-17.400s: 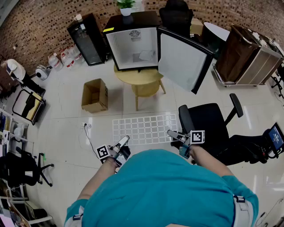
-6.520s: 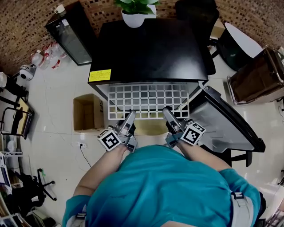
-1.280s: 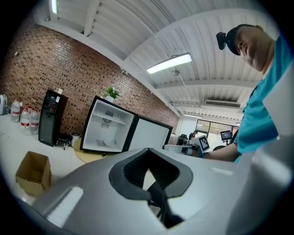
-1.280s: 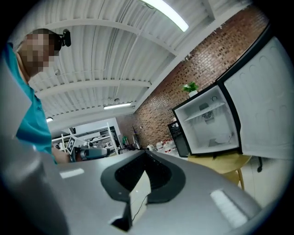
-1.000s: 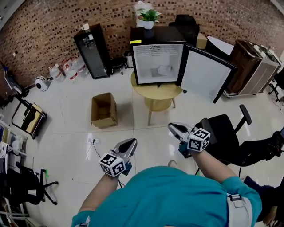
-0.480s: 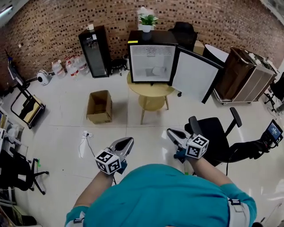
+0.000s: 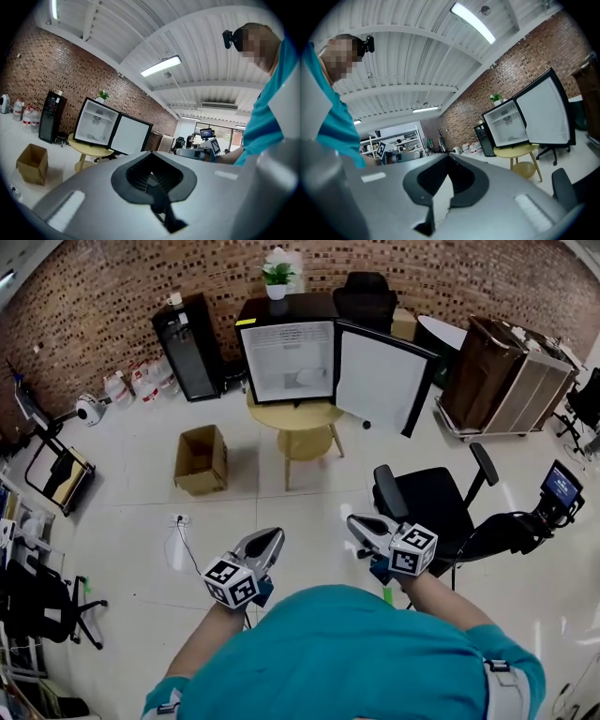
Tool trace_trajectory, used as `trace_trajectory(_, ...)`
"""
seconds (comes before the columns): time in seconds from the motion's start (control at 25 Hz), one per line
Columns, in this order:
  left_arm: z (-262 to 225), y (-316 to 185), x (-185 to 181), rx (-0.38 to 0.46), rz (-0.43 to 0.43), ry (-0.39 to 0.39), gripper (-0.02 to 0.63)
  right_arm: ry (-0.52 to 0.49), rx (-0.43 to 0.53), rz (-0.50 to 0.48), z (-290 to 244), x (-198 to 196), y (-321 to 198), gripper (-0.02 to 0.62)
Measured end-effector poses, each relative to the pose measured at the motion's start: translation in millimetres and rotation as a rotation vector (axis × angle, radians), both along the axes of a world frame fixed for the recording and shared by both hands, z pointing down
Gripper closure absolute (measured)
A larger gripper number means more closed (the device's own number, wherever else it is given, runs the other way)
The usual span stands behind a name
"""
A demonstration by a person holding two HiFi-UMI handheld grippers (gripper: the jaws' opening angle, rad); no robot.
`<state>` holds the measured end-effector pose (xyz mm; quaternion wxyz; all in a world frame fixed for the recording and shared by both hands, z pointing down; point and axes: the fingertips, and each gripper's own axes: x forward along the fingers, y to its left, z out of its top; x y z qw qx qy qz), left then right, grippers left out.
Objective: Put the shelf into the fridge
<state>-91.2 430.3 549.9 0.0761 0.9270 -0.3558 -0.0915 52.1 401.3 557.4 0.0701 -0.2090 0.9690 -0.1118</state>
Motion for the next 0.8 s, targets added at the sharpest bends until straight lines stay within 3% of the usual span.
trace_trajectory(0.16,-50,7,-69,-0.005,0.056,0.038,0.606,0.049,0.009,0.047,-45,-66,17,0.595)
trace_trajectory(0.36,-90,-5,-111,-0.025,0.047,0.084,0.606,0.126,-0.004,0.035,-69,-113,6,0.595)
trace_trajectory(0.48,-93,-2,-121,-0.051,0.023,0.107,0.606,0.149,-0.016,0.023,-71,-125,5,0.595)
trace_trajectory(0.8,-101,-3,-110,-0.008,0.046,0.099,0.606,0.149,-0.007,0.019,-83,-120,-1,0.595)
